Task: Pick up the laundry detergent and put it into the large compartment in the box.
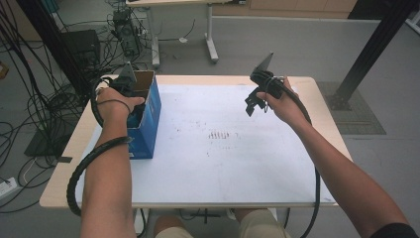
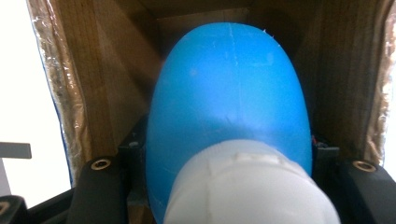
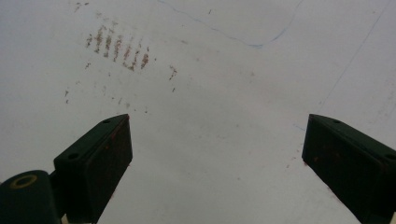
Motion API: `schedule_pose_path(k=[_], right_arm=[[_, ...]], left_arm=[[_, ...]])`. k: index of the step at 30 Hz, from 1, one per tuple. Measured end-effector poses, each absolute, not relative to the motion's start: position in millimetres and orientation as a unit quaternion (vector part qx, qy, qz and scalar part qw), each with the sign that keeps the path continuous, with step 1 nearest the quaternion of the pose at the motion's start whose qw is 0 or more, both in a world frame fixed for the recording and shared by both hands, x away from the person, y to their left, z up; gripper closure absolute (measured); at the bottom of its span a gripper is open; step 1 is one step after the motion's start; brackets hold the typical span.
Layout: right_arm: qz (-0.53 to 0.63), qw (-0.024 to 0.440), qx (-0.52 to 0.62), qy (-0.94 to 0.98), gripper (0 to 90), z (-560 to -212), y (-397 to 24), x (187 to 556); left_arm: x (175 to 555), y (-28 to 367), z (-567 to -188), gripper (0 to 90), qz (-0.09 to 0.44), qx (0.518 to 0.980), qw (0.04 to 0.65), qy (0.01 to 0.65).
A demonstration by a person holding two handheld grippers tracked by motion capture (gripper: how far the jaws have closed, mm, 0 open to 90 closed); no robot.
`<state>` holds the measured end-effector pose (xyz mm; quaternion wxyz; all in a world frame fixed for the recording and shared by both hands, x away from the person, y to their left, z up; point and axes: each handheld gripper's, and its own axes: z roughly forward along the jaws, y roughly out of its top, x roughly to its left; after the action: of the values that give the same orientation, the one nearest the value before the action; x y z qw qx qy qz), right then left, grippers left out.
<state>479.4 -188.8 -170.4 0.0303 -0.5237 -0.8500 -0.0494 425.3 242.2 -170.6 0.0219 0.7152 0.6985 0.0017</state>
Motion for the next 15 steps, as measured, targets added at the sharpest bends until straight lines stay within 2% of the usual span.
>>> schedule_pose_path(k=[15], right_arm=[[-0.050, 0.029, -0.525, -0.849, 8.6, -169.8, -188.8, 478.6]], left_arm=[[426.2, 242.0, -170.4, 37.4, 0.001, 0.717, 0.020, 0.696]])
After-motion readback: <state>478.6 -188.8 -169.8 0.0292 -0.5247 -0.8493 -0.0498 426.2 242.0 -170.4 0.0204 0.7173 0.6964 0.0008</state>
